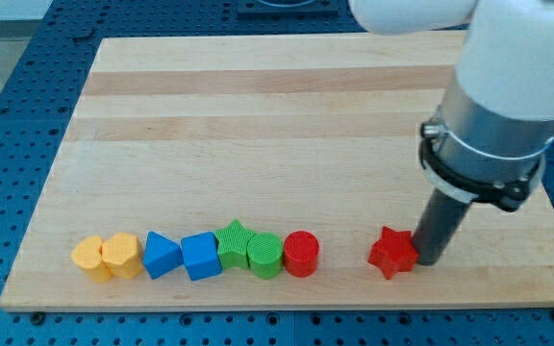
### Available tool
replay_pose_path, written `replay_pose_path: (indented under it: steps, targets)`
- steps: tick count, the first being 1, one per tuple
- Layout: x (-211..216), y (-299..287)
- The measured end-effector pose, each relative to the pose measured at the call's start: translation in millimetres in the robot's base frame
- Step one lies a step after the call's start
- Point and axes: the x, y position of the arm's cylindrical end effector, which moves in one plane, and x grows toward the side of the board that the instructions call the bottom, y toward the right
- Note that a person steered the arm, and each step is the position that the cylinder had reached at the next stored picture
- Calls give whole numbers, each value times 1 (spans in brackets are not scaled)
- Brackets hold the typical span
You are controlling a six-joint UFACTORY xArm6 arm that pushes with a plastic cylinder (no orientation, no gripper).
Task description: Move the red star to the bottom center
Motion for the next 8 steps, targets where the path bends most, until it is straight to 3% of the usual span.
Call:
replay_pose_path:
  steps: [3,8]
  targets:
    - [0,-40]
    - [0,-57]
